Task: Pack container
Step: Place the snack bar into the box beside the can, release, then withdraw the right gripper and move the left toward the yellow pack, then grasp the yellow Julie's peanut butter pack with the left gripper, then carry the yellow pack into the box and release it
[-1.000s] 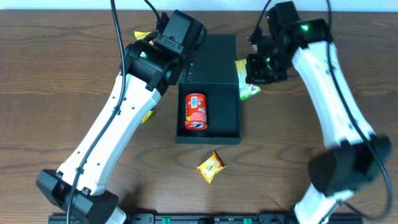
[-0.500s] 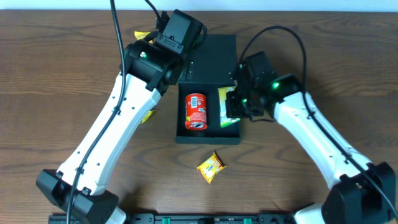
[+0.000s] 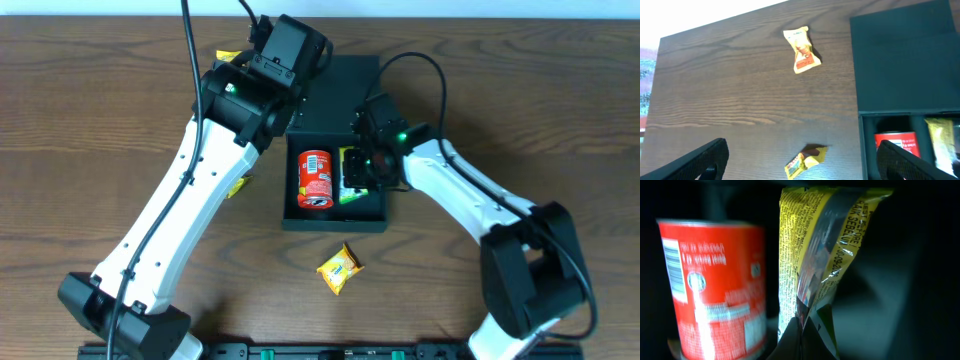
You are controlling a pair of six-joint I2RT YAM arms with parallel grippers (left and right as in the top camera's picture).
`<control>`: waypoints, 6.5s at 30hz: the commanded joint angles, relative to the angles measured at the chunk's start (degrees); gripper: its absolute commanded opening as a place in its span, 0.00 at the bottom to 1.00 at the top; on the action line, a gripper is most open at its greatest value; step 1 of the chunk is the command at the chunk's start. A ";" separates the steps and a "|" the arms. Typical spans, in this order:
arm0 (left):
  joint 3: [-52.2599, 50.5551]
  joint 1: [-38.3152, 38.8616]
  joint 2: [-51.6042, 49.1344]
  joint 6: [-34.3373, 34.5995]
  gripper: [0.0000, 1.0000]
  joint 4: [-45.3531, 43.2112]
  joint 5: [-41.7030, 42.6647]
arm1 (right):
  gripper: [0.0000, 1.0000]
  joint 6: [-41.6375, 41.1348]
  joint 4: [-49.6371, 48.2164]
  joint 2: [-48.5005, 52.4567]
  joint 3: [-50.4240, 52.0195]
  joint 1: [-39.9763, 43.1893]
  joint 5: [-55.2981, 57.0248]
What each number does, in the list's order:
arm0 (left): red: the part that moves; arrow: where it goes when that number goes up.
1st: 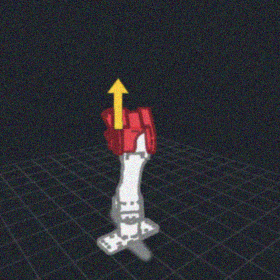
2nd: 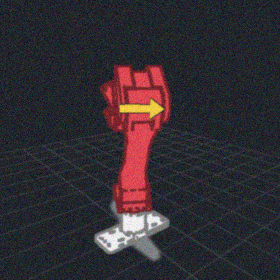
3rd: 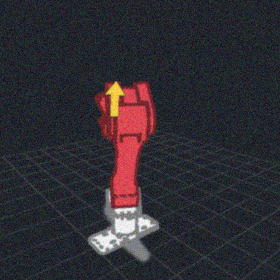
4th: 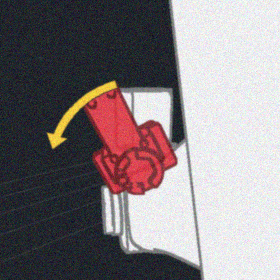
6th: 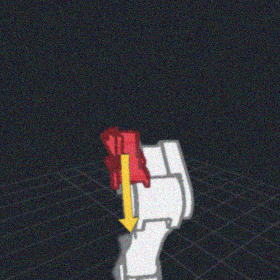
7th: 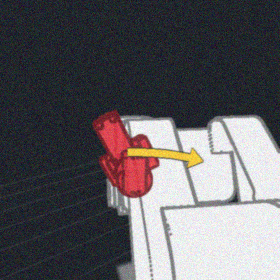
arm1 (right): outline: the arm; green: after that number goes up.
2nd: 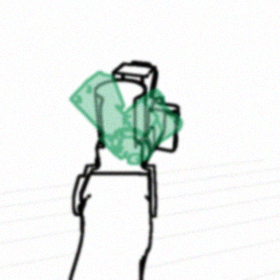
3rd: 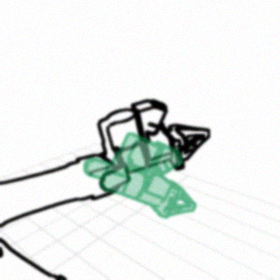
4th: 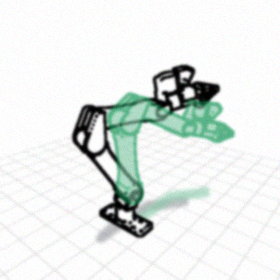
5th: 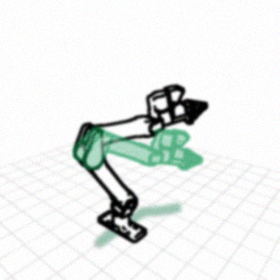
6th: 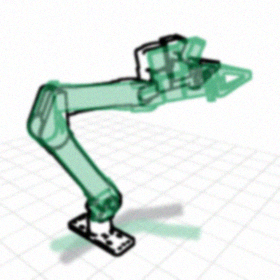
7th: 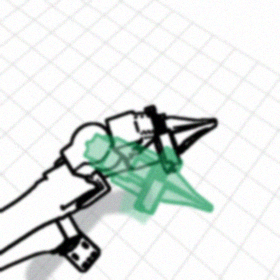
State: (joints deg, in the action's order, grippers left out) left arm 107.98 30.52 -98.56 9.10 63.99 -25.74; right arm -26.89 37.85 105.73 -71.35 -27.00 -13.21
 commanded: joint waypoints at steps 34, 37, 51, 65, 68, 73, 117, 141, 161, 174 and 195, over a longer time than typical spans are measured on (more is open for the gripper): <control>0.04 -0.24 0.44 -1.84 0.95 -0.15 -3.19 | 0.13 -0.22 5.18 -1.95 -13.11 -4.68 0.11; 0.04 -0.24 0.44 -1.88 0.95 0.11 -3.21 | 0.31 2.93 13.99 -2.75 -17.92 -4.68 0.96; 0.17 -2.82 3.37 -12.44 0.95 14.95 13.40 | 0.97 4.66 28.89 -9.11 -18.86 -5.57 6.95; -0.44 -16.83 3.04 -41.79 0.98 26.82 31.17 | 0.99 4.85 40.98 -27.04 -18.86 -0.15 19.52; -3.45 -21.46 2.86 -44.06 0.96 24.94 31.32 | 0.99 4.83 42.53 -29.55 -18.86 -0.17 19.50; -14.62 -26.84 2.78 -55.74 0.95 17.66 33.42 | 0.99 4.79 42.86 -31.23 -18.86 -0.17 19.71; -47.54 -27.17 -4.46 -56.65 0.53 -30.16 38.88 | 0.99 2.27 37.75 -31.10 -18.86 -0.17 22.91; -46.80 -27.12 -4.39 -50.64 0.06 -37.07 47.84 | 0.99 2.27 36.30 -28.20 -18.86 -0.17 23.74; -35.01 -27.12 -4.39 -42.21 0.06 -28.81 48.54 | 0.99 2.05 36.02 -28.09 -18.86 -0.17 23.74; -14.97 -27.06 -4.39 -33.07 0.06 -6.40 56.70 | 0.99 2.10 35.60 -28.09 -18.86 -0.17 23.76; -5.35 -7.52 -4.79 -28.30 0.06 1.60 58.90 | 0.99 2.34 36.17 -28.09 -18.86 -0.17 23.96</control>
State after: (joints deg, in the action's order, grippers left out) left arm 101.93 21.28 -102.45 -22.94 65.87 36.56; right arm -23.90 73.69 77.43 -89.73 -27.55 9.93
